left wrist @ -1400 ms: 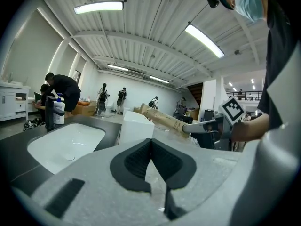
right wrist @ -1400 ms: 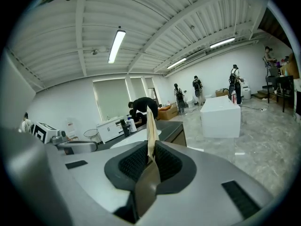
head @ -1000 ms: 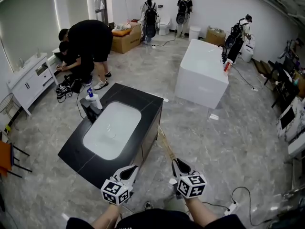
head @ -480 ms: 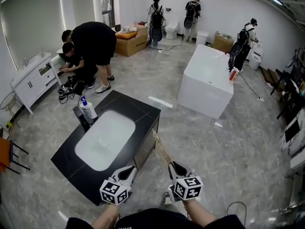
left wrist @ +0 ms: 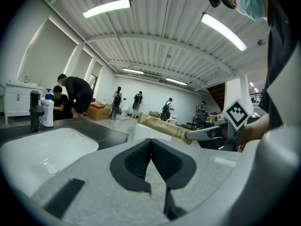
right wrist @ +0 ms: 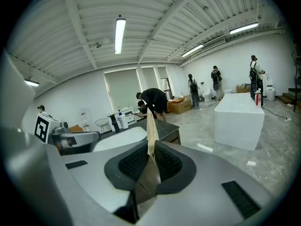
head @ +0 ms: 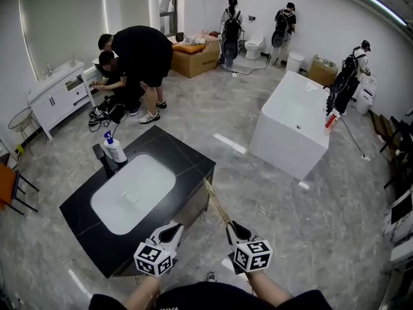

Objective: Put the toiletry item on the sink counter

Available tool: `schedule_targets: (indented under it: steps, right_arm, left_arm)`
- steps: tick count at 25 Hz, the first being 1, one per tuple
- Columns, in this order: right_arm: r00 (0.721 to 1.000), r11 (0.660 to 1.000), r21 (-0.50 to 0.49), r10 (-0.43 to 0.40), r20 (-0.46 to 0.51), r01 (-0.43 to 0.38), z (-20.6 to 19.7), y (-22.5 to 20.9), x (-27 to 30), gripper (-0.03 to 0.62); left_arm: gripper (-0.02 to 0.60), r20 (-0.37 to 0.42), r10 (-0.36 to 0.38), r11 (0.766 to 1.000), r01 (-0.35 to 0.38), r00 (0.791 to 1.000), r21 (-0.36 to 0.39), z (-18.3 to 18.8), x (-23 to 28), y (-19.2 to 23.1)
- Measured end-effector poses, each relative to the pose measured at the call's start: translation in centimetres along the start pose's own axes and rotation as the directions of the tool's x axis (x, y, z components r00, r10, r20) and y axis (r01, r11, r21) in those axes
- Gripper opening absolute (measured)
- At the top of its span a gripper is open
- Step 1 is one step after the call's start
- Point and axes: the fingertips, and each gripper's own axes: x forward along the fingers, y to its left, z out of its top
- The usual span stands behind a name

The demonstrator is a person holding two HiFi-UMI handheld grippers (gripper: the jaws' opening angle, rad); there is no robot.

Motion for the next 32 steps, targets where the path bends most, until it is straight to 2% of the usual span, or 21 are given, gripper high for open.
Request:
schedule_targets:
  steps: [7, 12, 21, 26, 32]
  right_arm:
    - [0.998, 0.997, -0.032, 0.063, -0.013, -0.064, 1.9, -3.0, 2.7, 0.043]
    - [0.997, 0.997, -0.034, 0.073, -0.016, -0.073, 2.8, -3.7, 5.6, 0.043]
    - [0.998, 0.999, -0.029, 0.034, -0.043, -0.035, 4.7, -3.6, 12.1, 0.043]
    - [0.999, 0.999, -0.033, 0.023, -0.049, -0.024, 5.5, -2.1, 15.9, 0.043]
    - [0.998, 0.999, -0.033, 0.015, -0.059, -0.017, 5.2, -0.3, 19.6, 0.043]
  left_arm:
    - [0.011, 0.001, 0.08, 0.997, -0.08, 0.997, -0.019, -0.1, 2.3, 0.0]
    - [0.011, -0.003, 0.115, 0.993, -0.115, 0.993, -0.028, 0.1, 3.3, 2.7]
    - [0.011, -0.006, 0.089, 0.996, -0.089, 0.996, -0.019, 2.6, 6.1, 8.7]
    - [0.011, -0.003, 0.065, 0.998, -0.065, 0.998, -0.003, 4.0, 6.8, 12.1]
    - [0.011, -0.017, 0.05, 0.999, -0.05, 0.999, -0.002, 4.0, 6.5, 15.9]
